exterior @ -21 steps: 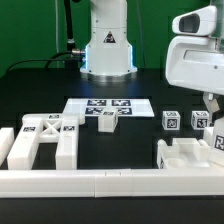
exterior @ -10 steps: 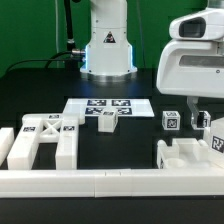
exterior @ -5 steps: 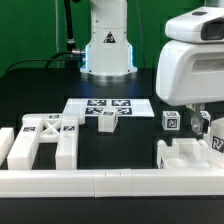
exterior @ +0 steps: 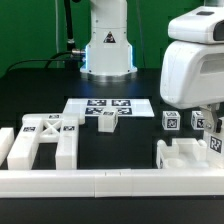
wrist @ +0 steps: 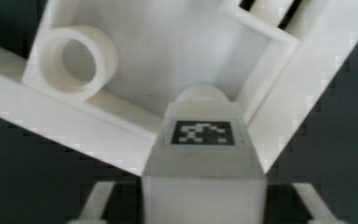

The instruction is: Assemble chair

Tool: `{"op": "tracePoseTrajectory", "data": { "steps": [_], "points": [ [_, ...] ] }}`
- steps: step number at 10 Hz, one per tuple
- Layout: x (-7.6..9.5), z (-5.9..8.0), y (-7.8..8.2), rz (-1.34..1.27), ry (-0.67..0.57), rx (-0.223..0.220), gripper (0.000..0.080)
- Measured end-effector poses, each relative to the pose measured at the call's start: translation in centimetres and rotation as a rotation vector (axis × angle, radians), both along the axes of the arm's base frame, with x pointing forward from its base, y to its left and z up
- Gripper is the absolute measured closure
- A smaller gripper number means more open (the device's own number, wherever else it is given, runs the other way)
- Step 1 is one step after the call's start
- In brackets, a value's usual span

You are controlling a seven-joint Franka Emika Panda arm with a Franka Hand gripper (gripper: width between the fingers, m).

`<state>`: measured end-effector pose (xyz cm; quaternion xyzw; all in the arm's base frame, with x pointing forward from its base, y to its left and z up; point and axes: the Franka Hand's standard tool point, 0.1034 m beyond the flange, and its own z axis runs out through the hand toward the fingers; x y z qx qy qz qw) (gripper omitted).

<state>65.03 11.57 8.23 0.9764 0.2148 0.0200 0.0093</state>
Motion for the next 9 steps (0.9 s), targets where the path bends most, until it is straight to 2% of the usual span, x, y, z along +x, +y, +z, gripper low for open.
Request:
{"op": "tracePoseTrajectory", "data": {
  "steps": [2,9],
  "points": [
    [-0.04,-0.04,0.07,-0.062,0.0,0.007,0.0515],
    [-0.23,-0.28,0.46,-0.897,-0.007,0.067,0.0515]
  ]
}}
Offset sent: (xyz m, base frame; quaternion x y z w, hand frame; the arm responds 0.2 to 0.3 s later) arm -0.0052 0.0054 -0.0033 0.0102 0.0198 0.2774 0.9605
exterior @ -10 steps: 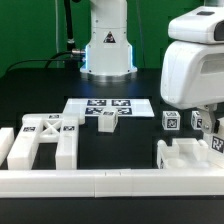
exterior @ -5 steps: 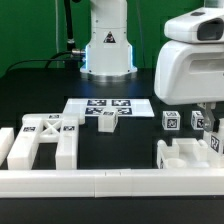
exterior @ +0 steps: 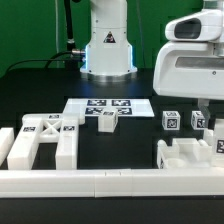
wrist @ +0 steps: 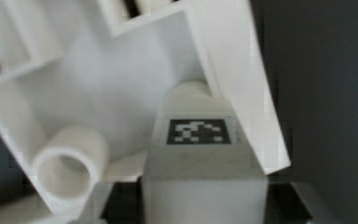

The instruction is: Assemble chair

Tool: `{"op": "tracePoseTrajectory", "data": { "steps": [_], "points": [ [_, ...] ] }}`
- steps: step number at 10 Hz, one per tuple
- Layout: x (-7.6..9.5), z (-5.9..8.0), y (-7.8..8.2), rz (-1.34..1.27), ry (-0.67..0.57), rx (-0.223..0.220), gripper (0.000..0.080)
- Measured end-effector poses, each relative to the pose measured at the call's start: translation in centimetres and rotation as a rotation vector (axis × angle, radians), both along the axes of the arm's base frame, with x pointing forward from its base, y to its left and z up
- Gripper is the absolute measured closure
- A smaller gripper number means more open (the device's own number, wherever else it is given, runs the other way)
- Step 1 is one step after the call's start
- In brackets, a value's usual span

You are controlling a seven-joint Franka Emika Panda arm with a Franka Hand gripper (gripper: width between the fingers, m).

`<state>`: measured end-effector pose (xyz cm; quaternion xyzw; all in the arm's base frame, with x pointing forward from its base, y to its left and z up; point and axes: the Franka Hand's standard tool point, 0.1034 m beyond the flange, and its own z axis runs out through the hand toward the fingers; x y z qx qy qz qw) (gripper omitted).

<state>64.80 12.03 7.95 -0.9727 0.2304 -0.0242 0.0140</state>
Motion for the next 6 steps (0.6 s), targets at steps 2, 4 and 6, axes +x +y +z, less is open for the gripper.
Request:
{"op": "tracePoseTrajectory", "data": {
  "steps": [2,4,6],
  "points": [
    [0.04,-0.01,-0.02,-0.216,0.002,0.021,0.0515],
    [0.01,0.0,0.06,-0.399,0.01,0.032,0.0515],
    [0.01,-0.01,0.05,-0.397,0.009,0.034,0.0415]
  ]
}}
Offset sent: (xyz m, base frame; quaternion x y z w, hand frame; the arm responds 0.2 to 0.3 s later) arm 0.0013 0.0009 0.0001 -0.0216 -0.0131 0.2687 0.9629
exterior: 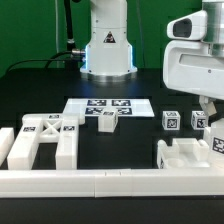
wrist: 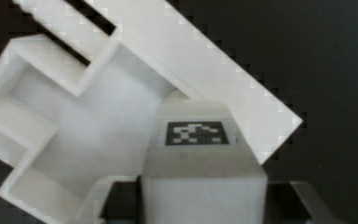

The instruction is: Assemble chair

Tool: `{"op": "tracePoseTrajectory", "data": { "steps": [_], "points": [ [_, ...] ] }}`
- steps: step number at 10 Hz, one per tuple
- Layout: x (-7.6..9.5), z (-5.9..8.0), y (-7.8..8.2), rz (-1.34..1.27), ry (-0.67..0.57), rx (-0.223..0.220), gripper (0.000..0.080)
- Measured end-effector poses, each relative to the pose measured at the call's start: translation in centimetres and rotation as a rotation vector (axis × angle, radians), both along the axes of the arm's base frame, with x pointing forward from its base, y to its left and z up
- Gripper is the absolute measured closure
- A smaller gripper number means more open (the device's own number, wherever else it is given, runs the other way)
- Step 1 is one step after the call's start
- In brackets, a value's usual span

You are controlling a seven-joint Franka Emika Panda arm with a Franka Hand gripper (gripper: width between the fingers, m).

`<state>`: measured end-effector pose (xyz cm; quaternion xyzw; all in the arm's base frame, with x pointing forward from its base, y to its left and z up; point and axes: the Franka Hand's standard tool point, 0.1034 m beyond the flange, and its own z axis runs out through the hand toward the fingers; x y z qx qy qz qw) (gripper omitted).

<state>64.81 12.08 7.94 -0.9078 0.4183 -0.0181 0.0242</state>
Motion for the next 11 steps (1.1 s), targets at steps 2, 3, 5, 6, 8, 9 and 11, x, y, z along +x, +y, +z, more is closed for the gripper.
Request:
{"op": "tracePoseTrajectory", "data": {
  "steps": [2,3,5,6,8,9,11],
  "points": [
    [-0.03,-0.01,0.08,0.048,-0.001,-0.003,0.0277],
    [-0.07,-0.02,0.26,0.102,-0.002,-0.005,0.0186],
    [-0.04,-0.01,0.19,0.247,-0.007,-0.013,0.0157],
    [-0.04,-0.02,0.18,0.309,-0.009,-0.017,0.0157],
    [-0.04,-0.02,0.17,0.472,-0.013,-0.025,0.0151],
    [-0.08,-0.03,0.16,0.556,-0.012,-0.038,0.0151],
    [0.17,-0.05,0.04,0.835,-0.029,-0.065,0.0151]
  ]
}}
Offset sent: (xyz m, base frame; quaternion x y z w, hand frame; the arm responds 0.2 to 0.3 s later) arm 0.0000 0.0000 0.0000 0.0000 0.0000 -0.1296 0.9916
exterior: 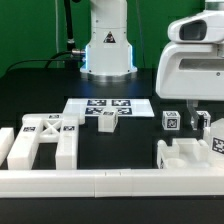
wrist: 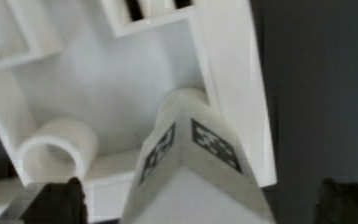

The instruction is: Assemble chair

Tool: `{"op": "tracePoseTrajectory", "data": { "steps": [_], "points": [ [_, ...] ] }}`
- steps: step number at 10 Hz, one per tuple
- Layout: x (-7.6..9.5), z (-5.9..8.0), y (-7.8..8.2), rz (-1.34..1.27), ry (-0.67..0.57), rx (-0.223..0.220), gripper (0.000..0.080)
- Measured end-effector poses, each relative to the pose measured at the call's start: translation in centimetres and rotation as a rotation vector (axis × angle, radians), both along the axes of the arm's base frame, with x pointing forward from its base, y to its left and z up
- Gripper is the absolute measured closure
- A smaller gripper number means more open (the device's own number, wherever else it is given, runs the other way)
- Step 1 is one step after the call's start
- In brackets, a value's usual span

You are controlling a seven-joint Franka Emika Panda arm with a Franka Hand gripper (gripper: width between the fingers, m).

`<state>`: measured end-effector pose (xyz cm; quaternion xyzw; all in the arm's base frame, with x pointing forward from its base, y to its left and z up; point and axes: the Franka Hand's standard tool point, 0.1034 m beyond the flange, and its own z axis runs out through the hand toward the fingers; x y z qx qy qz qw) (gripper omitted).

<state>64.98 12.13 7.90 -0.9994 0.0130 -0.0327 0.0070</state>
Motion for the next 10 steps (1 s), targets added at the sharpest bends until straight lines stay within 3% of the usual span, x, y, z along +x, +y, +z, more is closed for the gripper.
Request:
{"op": "tracePoseTrajectory", "data": {
  "steps": [4,6,8,9,10],
  "points": [
    [0.0,-0.27,-0.33,0.361,-0.001,-0.037,0.0151],
    [0.01,-0.28,-0.44,0.415,-0.001,-0.047,0.0151],
    [0.01,-0.28,-0.44,0.413,-0.001,-0.047,0.0408],
    [0.01,-0.28,-0.44,0.409,-0.001,-0.046,0.0408],
    [0.0,-0.29,-0.44,0.389,0.0,-0.045,0.0512]
  ]
}}
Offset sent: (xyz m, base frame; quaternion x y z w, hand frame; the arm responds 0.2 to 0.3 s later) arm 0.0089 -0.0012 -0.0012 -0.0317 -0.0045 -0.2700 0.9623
